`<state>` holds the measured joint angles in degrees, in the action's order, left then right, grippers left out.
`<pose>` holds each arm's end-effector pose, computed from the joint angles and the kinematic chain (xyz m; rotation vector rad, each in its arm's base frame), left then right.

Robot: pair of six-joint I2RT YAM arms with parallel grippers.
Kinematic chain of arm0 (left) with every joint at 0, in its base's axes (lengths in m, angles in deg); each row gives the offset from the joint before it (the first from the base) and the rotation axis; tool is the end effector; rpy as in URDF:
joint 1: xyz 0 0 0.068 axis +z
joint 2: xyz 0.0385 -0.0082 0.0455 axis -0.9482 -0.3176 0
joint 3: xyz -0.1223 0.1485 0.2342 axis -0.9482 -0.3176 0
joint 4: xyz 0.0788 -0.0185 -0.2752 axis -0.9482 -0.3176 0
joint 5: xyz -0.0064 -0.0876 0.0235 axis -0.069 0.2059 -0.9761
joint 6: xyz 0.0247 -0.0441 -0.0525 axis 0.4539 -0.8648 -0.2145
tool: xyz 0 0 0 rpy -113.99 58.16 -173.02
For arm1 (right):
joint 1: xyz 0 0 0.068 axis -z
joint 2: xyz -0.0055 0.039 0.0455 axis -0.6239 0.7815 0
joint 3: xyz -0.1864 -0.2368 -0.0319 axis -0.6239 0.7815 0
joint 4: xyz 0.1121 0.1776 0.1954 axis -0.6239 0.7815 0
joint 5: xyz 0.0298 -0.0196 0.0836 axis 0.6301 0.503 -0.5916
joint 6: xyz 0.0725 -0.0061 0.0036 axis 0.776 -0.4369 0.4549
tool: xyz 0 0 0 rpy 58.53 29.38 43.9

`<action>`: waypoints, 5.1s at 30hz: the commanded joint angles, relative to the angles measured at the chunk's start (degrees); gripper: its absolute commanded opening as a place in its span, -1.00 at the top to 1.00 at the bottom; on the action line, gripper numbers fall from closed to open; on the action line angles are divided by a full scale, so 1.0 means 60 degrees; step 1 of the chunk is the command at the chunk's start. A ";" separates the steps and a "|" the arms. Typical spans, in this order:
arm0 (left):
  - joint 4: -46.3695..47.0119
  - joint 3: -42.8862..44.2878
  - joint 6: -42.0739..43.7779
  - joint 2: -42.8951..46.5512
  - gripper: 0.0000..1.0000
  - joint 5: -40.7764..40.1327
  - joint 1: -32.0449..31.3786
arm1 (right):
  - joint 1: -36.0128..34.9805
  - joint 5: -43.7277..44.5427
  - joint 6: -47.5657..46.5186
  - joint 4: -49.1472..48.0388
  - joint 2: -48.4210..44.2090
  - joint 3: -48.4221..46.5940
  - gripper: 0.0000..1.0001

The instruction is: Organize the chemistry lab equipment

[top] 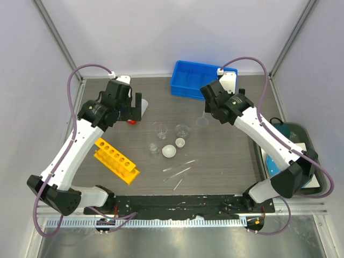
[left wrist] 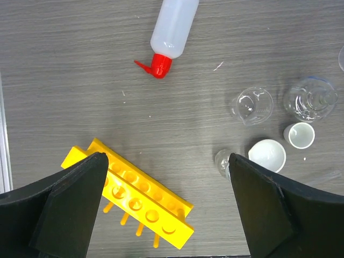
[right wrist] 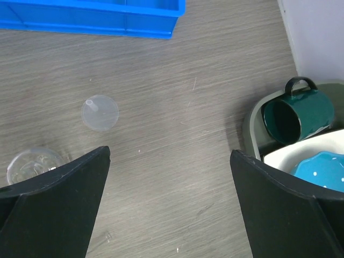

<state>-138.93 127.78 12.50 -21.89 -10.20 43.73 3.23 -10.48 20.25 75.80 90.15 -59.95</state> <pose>0.2620 -0.1153 0.4204 0.0165 2.3114 -0.0168 0.2940 0.1561 0.3839 0.1764 2.1793 -0.3734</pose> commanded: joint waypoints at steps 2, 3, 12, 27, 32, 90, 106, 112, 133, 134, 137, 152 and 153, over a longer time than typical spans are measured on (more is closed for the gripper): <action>-0.0542 0.0267 -0.0251 -0.0008 -1.00 -0.0672 -0.0019 | 0.0066 0.0674 0.0384 0.0662 0.0306 -0.1055 -0.99; -0.0718 0.0356 -0.0616 -0.0125 -0.99 -0.0819 -0.0033 | 0.0066 0.0704 0.0400 0.0679 0.0205 -0.0968 -0.99; -0.0924 -0.0449 -0.2186 0.0211 -1.00 -0.1320 0.0184 | 0.0037 -0.3917 -0.1605 -0.1530 -0.0864 0.0379 -0.99; -0.0339 -0.1532 -0.2259 -0.0083 -1.00 0.2225 0.5339 | -0.4093 -0.6546 -0.2295 -0.1415 0.2019 -0.2723 -0.91; 0.0101 -0.2118 -0.2860 0.0444 -0.99 0.2914 0.6716 | -0.4972 -0.6796 -0.2412 -0.1503 0.3396 -0.3544 -0.90; 0.0453 -0.3730 -0.3651 0.2936 -1.00 0.1464 0.7715 | -0.6585 -0.5374 -0.3496 -0.0668 0.8714 -0.7486 -0.82; 0.0452 -0.3716 -0.3651 0.2979 -1.00 0.1523 0.7730 | -0.6585 -0.5506 -0.3613 -0.0536 0.9184 -0.7691 0.51; 0.0438 -0.3730 -0.3651 0.2994 -1.00 0.1479 0.7715 | -0.6585 -0.5404 -0.3599 -0.0390 0.9169 -0.7720 0.98; 0.0159 -0.3393 -0.3608 0.3389 -0.99 0.0879 0.7715 | -0.6160 -0.4013 -0.3247 0.0225 0.7968 -0.9682 0.99; 0.0145 -0.3393 -0.3608 0.3404 -1.00 0.0835 0.7715 | -0.6015 -0.3940 -0.3232 0.0269 0.7881 -0.9727 0.99; 0.0130 -0.3393 -0.3608 0.3463 -1.00 0.0791 0.7716 | -0.5474 -0.3619 -0.3145 0.0415 0.7472 -0.9757 0.99; 0.0847 -0.4535 -0.3871 0.3770 -0.97 0.2048 0.7657 | -0.0670 -0.2474 -0.2427 -0.0476 0.3605 -0.6039 0.99; 0.0979 -0.4594 -0.3799 0.3770 -0.96 0.2123 0.7628 | -0.0406 -0.2489 -0.2296 -0.0608 0.3342 -0.5296 0.99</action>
<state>-136.99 102.08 -10.32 0.05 -1.24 89.61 -3.90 -28.49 4.01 76.39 118.50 -99.73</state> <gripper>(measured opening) 0.990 0.487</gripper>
